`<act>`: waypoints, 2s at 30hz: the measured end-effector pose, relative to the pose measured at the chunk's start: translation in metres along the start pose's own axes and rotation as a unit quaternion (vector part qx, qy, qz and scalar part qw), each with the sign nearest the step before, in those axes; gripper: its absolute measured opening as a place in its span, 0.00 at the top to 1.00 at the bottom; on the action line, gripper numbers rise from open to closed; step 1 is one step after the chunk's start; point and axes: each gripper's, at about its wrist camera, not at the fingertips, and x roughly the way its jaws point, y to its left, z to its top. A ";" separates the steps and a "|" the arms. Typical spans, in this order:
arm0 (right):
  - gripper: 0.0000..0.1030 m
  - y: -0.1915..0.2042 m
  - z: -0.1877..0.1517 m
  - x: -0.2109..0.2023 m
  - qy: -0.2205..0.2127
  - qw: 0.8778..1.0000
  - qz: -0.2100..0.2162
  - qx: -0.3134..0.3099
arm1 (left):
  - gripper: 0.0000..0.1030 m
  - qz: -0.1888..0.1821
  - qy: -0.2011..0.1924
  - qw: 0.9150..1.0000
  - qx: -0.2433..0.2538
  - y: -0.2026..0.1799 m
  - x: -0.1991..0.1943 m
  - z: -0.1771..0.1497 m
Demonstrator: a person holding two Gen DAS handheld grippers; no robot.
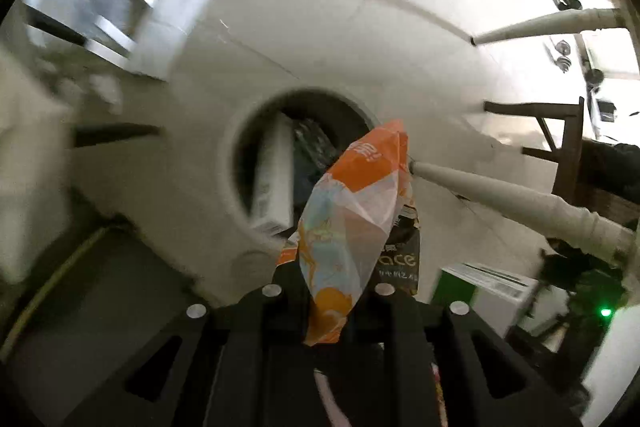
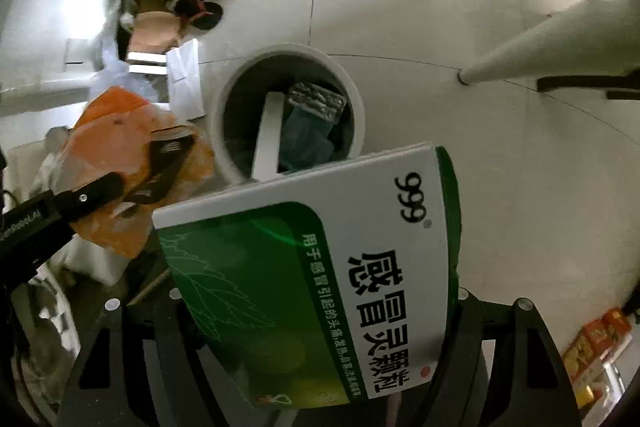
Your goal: Collect trash
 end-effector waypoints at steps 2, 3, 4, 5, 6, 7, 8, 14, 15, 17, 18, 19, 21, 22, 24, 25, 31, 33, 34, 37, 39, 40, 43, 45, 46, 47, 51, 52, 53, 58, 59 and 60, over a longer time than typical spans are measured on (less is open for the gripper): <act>0.24 -0.002 0.017 0.039 -0.002 1.000 0.004 -0.003 | 0.82 -0.016 0.014 1.000 -0.003 0.007 0.028 0.014; 0.24 -0.005 0.021 0.051 -0.001 1.000 0.003 -0.005 | 0.77 -0.019 0.017 1.000 -0.004 0.011 0.041 0.021; 0.24 -0.006 0.029 0.066 -0.003 1.000 0.003 -0.006 | 0.71 -0.016 0.014 1.000 -0.003 0.014 0.049 0.028; 0.23 -0.008 0.035 0.076 -0.005 1.000 0.007 -0.006 | 0.45 -0.014 0.008 1.000 -0.001 0.016 0.054 0.033; 0.22 -0.009 0.041 0.088 -0.001 1.000 0.013 -0.007 | 0.13 -0.010 0.001 1.000 -0.003 0.021 0.060 0.038; 0.21 -0.009 0.046 0.099 0.005 1.000 0.020 -0.008 | 0.04 -0.011 -0.003 1.000 -0.007 0.024 0.061 0.039; 0.19 -0.008 0.049 0.110 0.009 0.999 0.033 -0.012 | 0.03 -0.014 -0.006 1.000 -0.009 0.025 0.061 0.039; 0.00 0.002 0.047 0.109 -0.024 0.998 0.015 -0.061 | 0.03 0.070 -0.056 0.996 -0.004 0.045 0.040 0.017; 0.00 0.002 0.045 0.102 -0.030 0.997 0.007 -0.069 | 0.03 0.099 -0.076 0.992 0.007 0.043 0.030 0.008; 0.00 0.007 0.038 0.087 -0.042 0.996 -0.022 -0.080 | 0.03 0.136 -0.097 0.986 0.020 0.041 0.017 -0.002; 0.00 0.010 0.034 0.078 -0.049 0.994 -0.040 -0.087 | 0.03 0.158 -0.104 0.982 0.028 0.036 0.008 -0.012; 0.00 0.010 0.030 0.068 -0.055 0.993 -0.055 -0.092 | 0.03 0.168 -0.107 0.979 0.031 0.035 0.000 -0.018; 0.00 0.012 0.021 0.045 -0.063 0.990 -0.087 -0.094 | 0.03 0.187 -0.108 0.976 0.039 0.026 -0.016 -0.033; 0.00 0.012 0.017 0.034 -0.064 0.989 -0.097 -0.093 | 0.03 0.191 -0.107 0.975 0.042 0.026 -0.022 -0.039; 0.00 0.013 0.007 0.006 -0.066 0.987 -0.114 -0.090 | 0.03 0.200 -0.102 0.973 0.055 0.010 -0.041 -0.055; 0.00 0.014 0.002 -0.007 -0.066 0.987 -0.117 -0.089 | 0.03 0.205 -0.100 0.972 0.061 0.004 -0.048 -0.061; 0.00 0.022 -0.033 -0.109 -0.076 0.987 -0.108 -0.094 | 0.03 0.199 -0.098 0.971 0.085 -0.035 -0.112 -0.098; 0.00 0.026 -0.045 -0.149 -0.082 0.988 -0.095 -0.090 | 0.03 0.191 -0.101 0.972 0.095 -0.049 -0.139 -0.109; 0.00 0.026 -0.051 -0.164 -0.083 0.989 -0.089 -0.087 | 0.03 0.187 -0.101 0.972 0.101 -0.054 -0.148 -0.111; 0.00 0.031 -0.071 -0.218 -0.089 0.992 -0.063 -0.070 | 0.03 0.175 -0.102 0.972 0.123 -0.075 -0.187 -0.122; 0.00 0.035 -0.085 -0.254 -0.094 0.993 -0.045 -0.060 | 0.03 0.155 -0.103 0.973 0.137 -0.085 -0.218 -0.128; 0.00 0.038 -0.094 -0.275 -0.096 0.993 -0.035 -0.054 | 0.03 0.149 -0.101 0.973 0.145 -0.090 -0.229 -0.130; 0.00 0.051 -0.115 -0.323 -0.104 0.994 -0.008 -0.044 | 0.03 0.130 -0.108 0.968 0.184 -0.107 -0.274 -0.139; 0.00 0.059 -0.130 -0.355 -0.111 0.993 0.012 -0.036 | 0.03 0.113 -0.115 0.964 0.212 -0.118 -0.305 -0.146; 0.00 0.063 -0.138 -0.374 -0.119 0.992 0.018 -0.032 | 0.03 0.108 -0.118 0.962 0.220 -0.122 -0.314 -0.148; 0.00 0.066 -0.144 -0.385 -0.122 0.992 0.025 -0.030 | 0.03 0.101 -0.120 0.960 0.233 -0.126 -0.327 -0.151; 0.00 0.081 -0.176 -0.438 -0.145 0.988 0.059 -0.004 | 0.03 0.066 -0.115 0.954 0.269 -0.133 -0.369 -0.162; 0.00 0.084 -0.183 -0.446 -0.149 0.987 0.065 -0.001 | 0.03 0.054 -0.112 0.953 0.275 -0.133 -0.380 -0.165; 0.00 0.089 -0.194 -0.460 -0.157 0.985 0.071 0.005 | 0.03 0.044 -0.111 0.952 0.281 -0.133 -0.388 -0.168; 0.00 0.107 -0.228 -0.503 -0.187 0.978 0.086 0.015 | 0.03 0.002 -0.106 0.948 0.300 -0.135 -0.434 -0.187; 0.00 0.109 -0.234 -0.512 -0.191 0.978 0.087 0.013 | 0.03 -0.007 -0.105 0.948 0.300 -0.135 -0.442 -0.190; 0.00 0.111 -0.240 -0.521 -0.194 0.977 0.091 0.012 | 0.03 -0.013 -0.106 0.948 0.301 -0.135 -0.450 -0.194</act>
